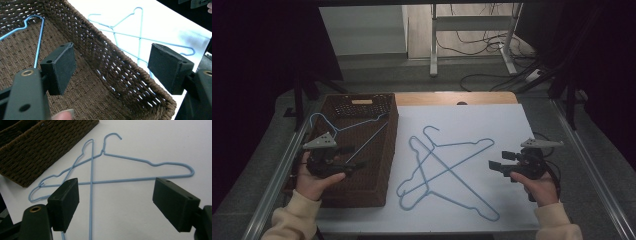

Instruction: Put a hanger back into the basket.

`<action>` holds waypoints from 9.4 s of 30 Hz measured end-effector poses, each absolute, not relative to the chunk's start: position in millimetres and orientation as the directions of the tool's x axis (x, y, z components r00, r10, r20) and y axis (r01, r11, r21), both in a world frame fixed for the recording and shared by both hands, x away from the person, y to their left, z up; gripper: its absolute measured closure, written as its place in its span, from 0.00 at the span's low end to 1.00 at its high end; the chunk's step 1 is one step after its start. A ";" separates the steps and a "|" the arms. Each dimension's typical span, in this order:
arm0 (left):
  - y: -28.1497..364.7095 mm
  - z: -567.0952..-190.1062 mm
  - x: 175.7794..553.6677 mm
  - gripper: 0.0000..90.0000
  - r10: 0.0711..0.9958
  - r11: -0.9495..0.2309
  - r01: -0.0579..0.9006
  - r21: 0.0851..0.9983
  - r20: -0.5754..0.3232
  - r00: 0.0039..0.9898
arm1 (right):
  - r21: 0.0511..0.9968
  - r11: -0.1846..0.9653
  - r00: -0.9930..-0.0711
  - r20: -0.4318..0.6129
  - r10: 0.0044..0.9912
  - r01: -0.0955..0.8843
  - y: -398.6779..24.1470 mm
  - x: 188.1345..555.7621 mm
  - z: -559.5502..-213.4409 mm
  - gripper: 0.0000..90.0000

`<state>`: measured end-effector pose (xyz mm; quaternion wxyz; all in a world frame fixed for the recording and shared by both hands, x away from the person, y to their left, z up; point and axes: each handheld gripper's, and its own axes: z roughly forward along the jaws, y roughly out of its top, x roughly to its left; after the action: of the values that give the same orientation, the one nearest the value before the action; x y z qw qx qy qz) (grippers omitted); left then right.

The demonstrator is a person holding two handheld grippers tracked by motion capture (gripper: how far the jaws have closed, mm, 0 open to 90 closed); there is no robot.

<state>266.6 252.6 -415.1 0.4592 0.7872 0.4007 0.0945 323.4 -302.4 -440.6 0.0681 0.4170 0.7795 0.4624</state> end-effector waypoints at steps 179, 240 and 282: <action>89.6 -418.4 304.4 0.39 0.411 -0.542 0.331 0.772 -0.100 0.906 | 0.728 0.400 -0.830 0.473 0.296 0.557 -252.6 286.9 -392.8 0.97; 196.4 -369.4 298.5 0.96 0.597 -0.369 0.432 0.823 -0.146 0.789 | 0.821 0.172 -0.700 0.332 0.632 0.544 -288.4 309.0 -408.2 0.25; 322.4 -387.5 306.9 0.96 0.829 -0.125 0.534 0.836 -0.208 0.520 | 0.788 0.201 -0.676 0.331 0.658 0.582 -284.2 312.2 -419.5 0.25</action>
<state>306.9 322.4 -387.5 0.4711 0.7334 0.4644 0.1563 312.2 -284.2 -419.5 0.0389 0.4005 0.7740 0.4889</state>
